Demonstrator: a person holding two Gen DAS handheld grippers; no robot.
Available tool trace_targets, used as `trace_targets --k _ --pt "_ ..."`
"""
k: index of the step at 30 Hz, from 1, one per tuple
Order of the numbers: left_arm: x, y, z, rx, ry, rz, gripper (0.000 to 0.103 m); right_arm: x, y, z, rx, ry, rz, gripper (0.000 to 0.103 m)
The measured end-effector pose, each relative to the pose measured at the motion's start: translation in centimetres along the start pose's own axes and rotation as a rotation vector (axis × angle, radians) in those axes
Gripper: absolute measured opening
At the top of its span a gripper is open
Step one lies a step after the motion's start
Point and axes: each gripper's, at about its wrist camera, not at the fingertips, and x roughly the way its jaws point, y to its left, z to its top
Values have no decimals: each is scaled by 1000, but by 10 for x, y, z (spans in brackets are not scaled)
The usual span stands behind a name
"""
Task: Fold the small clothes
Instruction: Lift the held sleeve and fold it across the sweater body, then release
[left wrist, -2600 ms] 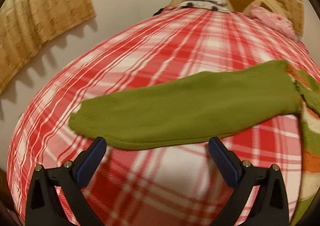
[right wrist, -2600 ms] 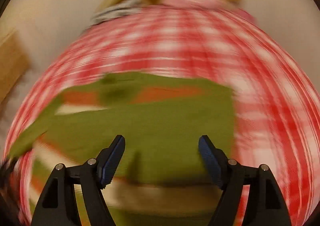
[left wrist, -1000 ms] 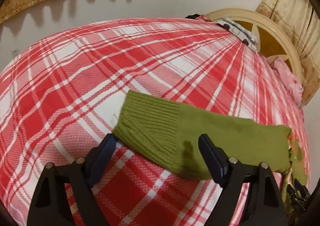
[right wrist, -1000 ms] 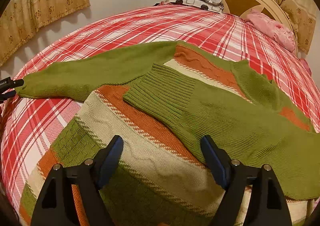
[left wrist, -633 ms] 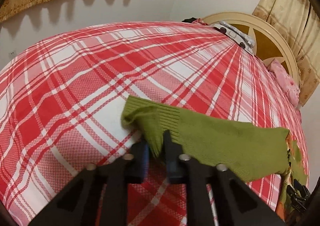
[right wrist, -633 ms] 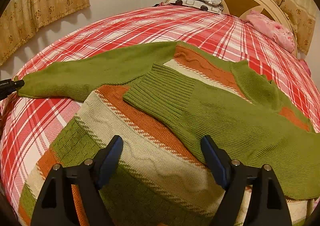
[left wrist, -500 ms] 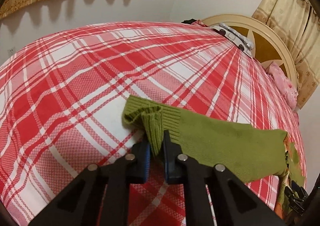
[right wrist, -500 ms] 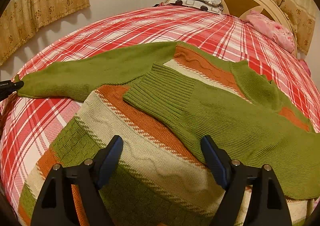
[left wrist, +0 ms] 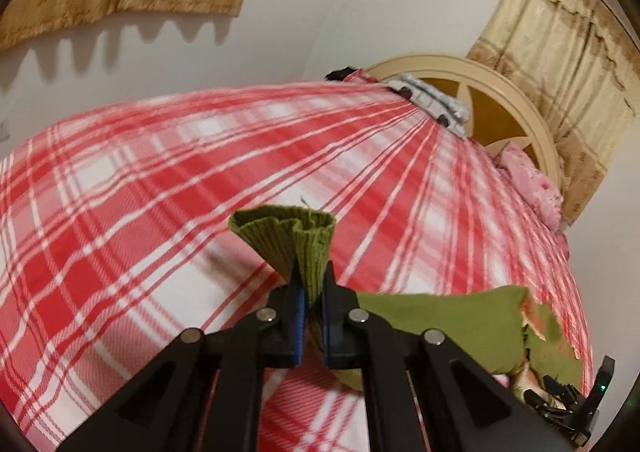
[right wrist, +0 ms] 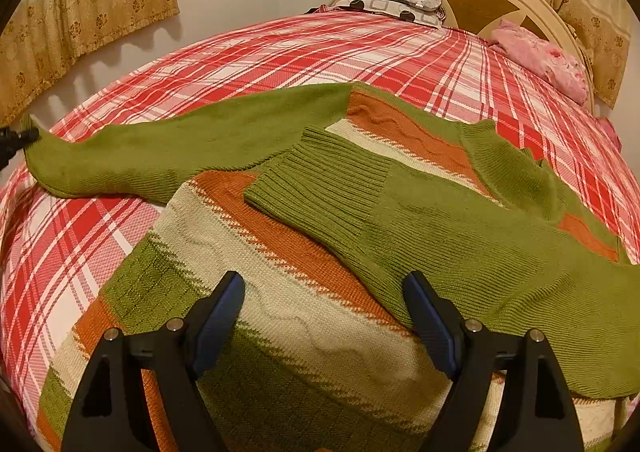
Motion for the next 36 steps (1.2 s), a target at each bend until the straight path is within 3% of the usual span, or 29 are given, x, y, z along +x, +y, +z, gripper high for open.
trace_targets --k 6,15,21,28,36 --pt "-9 -35 10 90 -22 -63 6 -1 -10 3 55 4 48 83" --pt "-20 -74 36 137 -59 -152 6 -26 -27 3 137 -8 58 83" --pt "-17 -113 50 201 -77 -186 6 -63 -62 -16 269 -41 71 83" --pt "-17 -164 49 239 -81 -249 5 -94 -99 -44 400 -70 14 83" --pt "-19 -221 48 263 -83 -350 5 -111 -108 -84 423 -27 17 83"
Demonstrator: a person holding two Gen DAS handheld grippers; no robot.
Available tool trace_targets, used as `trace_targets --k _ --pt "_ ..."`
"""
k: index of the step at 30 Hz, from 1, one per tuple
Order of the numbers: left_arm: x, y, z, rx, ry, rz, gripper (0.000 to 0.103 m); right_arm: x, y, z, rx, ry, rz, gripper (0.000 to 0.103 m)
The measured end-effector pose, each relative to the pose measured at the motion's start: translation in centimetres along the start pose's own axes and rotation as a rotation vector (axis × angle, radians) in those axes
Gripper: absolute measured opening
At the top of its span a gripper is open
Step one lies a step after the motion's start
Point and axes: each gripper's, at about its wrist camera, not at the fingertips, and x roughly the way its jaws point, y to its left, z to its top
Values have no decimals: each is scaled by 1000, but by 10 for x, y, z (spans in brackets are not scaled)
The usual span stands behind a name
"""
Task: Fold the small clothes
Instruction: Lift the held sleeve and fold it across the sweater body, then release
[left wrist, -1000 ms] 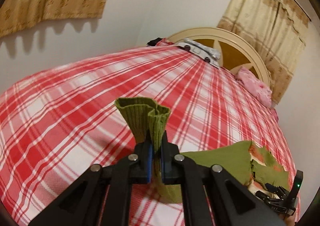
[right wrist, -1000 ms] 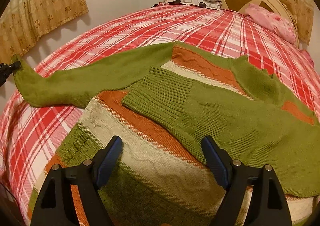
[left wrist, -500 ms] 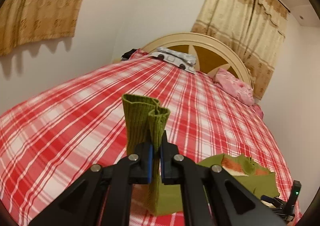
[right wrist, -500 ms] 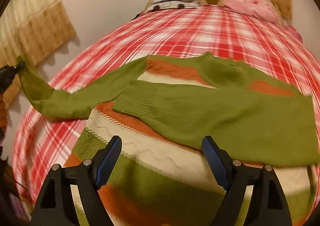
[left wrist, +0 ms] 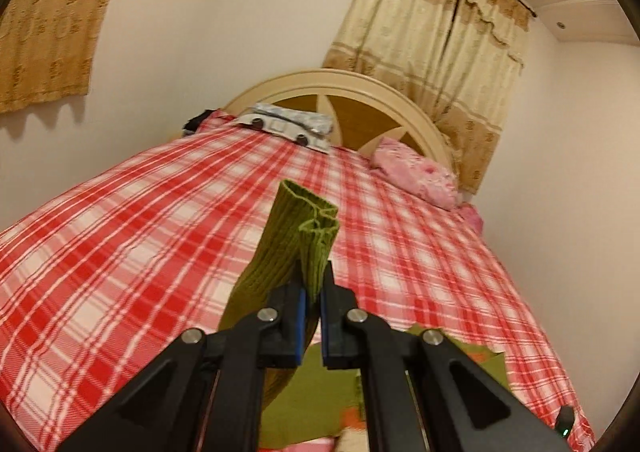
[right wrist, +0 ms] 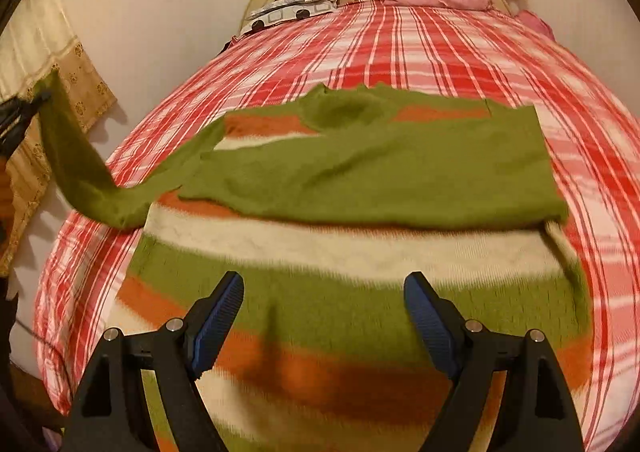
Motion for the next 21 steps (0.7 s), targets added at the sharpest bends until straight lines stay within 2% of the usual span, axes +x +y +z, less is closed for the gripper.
trace_targets --k 8,14,21 --pt "15 -64 8 65 -3 -89 5 -28 -21 -22 50 -32 19 83" --pt "14 -104 19 82 -47 -138 5 -48 -36 -32 83 -68 26 83" --pt "19 -160 23 136 -57 -219 5 -59 -53 -46 134 -97 59 83"
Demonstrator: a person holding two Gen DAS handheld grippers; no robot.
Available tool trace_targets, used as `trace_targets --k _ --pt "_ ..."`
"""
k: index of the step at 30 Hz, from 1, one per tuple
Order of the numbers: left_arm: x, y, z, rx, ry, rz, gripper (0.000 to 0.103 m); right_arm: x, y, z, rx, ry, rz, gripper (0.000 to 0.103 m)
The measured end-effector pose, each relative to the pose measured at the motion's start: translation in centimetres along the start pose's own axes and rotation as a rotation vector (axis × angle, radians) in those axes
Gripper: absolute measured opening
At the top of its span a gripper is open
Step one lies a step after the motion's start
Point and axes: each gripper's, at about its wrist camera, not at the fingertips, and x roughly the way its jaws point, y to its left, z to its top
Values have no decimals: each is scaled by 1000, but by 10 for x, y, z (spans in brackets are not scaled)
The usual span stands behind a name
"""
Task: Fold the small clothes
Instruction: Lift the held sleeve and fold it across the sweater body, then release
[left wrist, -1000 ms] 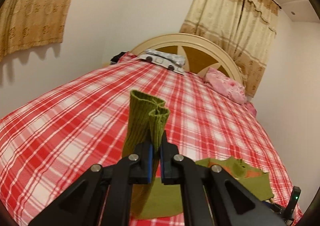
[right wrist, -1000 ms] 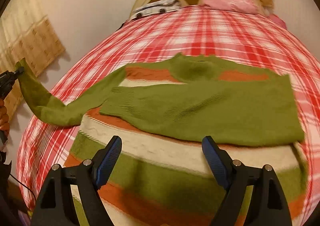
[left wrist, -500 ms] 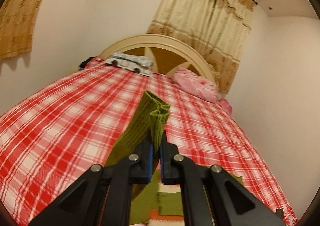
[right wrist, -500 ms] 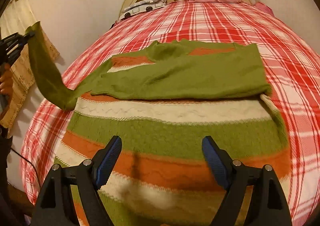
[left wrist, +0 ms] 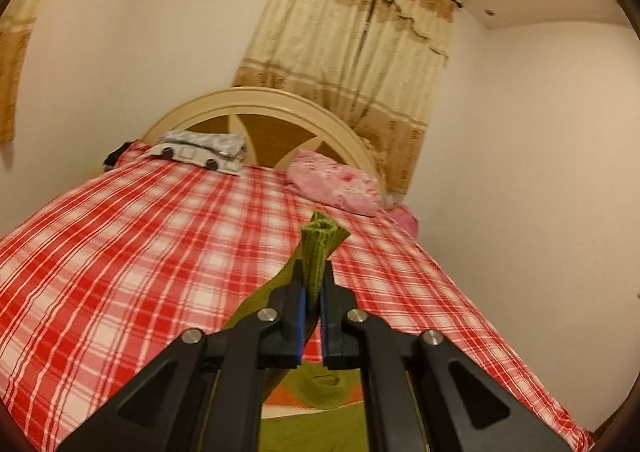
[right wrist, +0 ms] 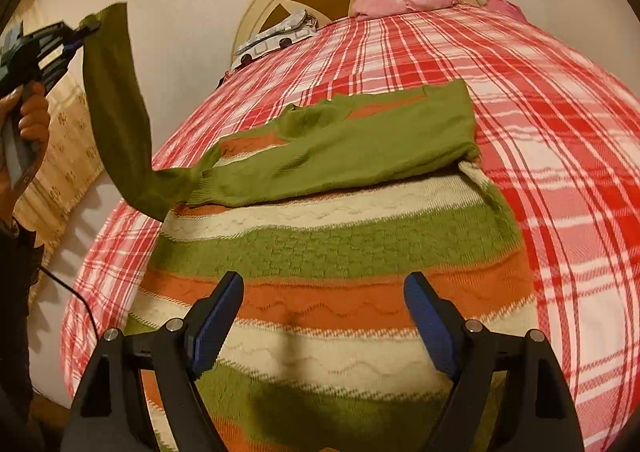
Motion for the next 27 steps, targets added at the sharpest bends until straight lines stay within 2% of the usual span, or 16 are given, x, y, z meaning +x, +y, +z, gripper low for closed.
trace_targets --k 4,9,12,17,21,24,25,27 --pt "12 -34 -7 51 14 -44 5 -3 -9 -8 18 -6 8 83" --pt "38 -77 -41 84 79 -101 5 -2 -26 -19 68 -6 20 83" --pt "62 -104 -72 144 94 -77 5 -4 -26 -22 69 -19 27 83" --pt "101 -134 -130 173 209 -64 5 -6 -23 -31 46 -27 26 83" --pt "107 -156 -162 222 264 -79 6 -8 -25 -37 40 -46 38 83" --pt "106 -171 -171 244 278 -87 6 -7 -25 -38 34 -53 37 83" --pt "106 -173 -172 243 293 -96 9 -7 -24 -39 33 -58 37 83" --pt "110 -179 -175 240 329 -140 20 -8 -24 -40 30 -62 37 84"
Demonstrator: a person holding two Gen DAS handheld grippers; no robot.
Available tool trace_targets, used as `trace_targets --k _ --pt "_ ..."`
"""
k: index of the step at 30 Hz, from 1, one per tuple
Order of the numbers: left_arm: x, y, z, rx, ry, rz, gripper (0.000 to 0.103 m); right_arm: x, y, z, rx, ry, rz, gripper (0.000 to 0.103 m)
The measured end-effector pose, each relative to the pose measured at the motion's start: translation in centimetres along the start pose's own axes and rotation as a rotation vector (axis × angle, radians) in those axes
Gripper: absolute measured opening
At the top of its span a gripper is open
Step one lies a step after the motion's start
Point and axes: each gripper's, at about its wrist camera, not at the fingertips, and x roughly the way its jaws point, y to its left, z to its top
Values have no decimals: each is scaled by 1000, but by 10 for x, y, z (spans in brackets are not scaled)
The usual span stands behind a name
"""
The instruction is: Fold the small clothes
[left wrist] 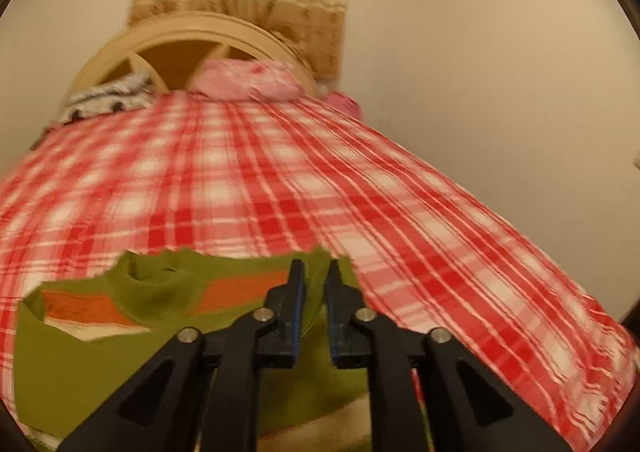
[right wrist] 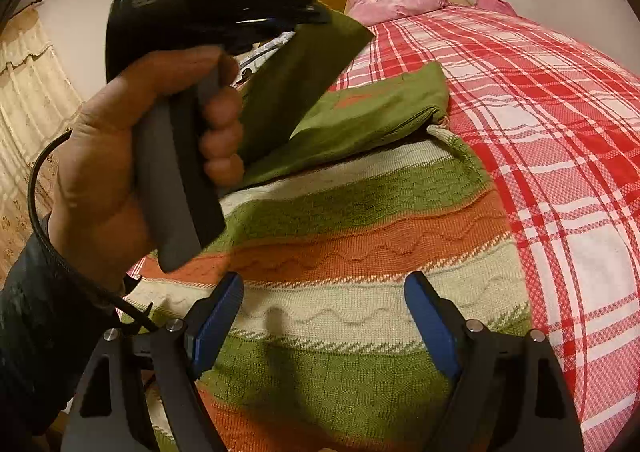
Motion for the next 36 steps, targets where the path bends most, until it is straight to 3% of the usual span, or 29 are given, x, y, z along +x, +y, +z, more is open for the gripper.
trace_targets --k 1,3,5,7,11,14,16,20,24,28,32,34,36 --pt "-1 -1 0 8 9 -13 26 -1 0 -1 1 -1 3 84" --pt "-14 -7 -2 36 -9 -13 54 -2 -1 -1 3 -5 11 84" --pt "-33 -3 -3 55 -44 -11 71 -3 -1 -2 1 -7 16 84" --pt "-51 6 -8 80 -77 10 78 -3 -2 -2 1 -6 23 84" --pt "-81 55 -36 141 -91 207 93 -8 -2 2 0 24 23 84" --pt "-88 105 -60 170 -43 392 95 -20 5 22 -46 31 -5 84" --pt "-90 150 -73 121 12 509 95 -23 12 40 -98 19 -49 84" --pt "-89 211 -88 -65 62 596 95 -5 22 88 -141 21 -35 84" --pt "-75 228 -107 -146 136 592 95 49 24 122 -145 73 4 84" --pt "-73 228 -109 -138 144 566 95 116 -2 123 -66 260 -24 84" --pt "-78 233 -95 -119 74 570 97 108 0 124 -95 237 -101 84" --pt "-68 237 -90 -113 83 561 97 101 15 128 -143 194 -186 84" --pt "-51 240 -90 -99 122 561 97 104 42 129 -246 166 -194 84"
